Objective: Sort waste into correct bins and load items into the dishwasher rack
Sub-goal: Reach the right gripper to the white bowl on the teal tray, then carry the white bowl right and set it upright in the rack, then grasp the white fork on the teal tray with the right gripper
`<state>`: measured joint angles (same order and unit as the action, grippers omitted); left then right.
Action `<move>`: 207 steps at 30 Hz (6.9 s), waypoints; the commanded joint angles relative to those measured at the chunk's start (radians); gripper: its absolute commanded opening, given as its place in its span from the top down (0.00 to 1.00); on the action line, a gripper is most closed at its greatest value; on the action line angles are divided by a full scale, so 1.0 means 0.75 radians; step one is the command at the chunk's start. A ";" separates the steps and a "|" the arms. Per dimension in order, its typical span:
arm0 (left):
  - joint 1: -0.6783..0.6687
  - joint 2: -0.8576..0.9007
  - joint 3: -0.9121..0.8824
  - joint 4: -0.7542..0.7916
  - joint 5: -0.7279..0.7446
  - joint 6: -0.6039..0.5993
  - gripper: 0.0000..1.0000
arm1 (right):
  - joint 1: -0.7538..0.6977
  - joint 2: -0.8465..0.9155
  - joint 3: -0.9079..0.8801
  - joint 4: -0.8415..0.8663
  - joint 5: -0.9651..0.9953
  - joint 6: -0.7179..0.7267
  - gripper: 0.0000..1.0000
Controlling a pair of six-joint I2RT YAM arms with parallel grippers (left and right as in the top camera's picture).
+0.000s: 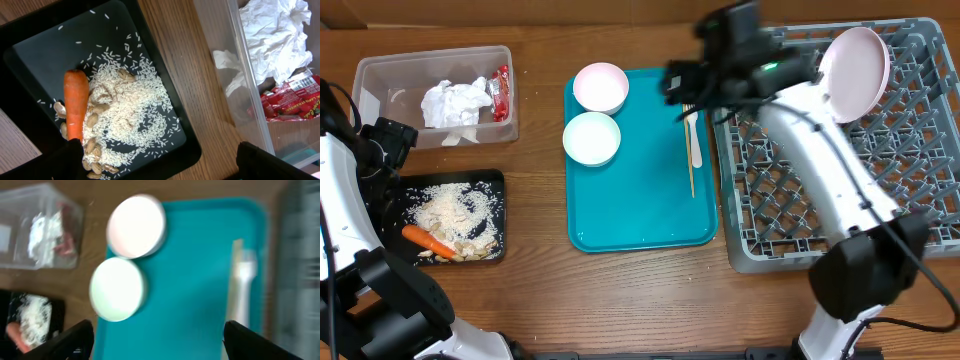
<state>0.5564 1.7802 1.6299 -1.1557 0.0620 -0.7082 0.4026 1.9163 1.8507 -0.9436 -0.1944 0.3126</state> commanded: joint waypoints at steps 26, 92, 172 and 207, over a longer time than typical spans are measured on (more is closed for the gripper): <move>-0.003 -0.041 0.014 0.003 -0.018 -0.023 0.00 | 0.525 0.473 0.002 0.334 0.327 -0.417 0.24; -0.003 -0.041 0.014 0.003 -0.018 -0.023 0.00 | 0.409 0.185 0.148 -0.163 0.305 -0.085 0.96; -0.003 -0.041 0.014 0.003 -0.018 -0.023 0.00 | -0.562 -0.420 -0.330 -0.222 -0.136 0.104 0.53; -0.003 -0.041 0.014 0.003 -0.018 -0.023 0.00 | 0.031 0.383 -0.331 0.328 0.283 -0.033 0.49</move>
<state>0.5564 1.7802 1.6299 -1.1553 0.0620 -0.7082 0.4103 2.1841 1.5932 -0.7055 0.0273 0.2874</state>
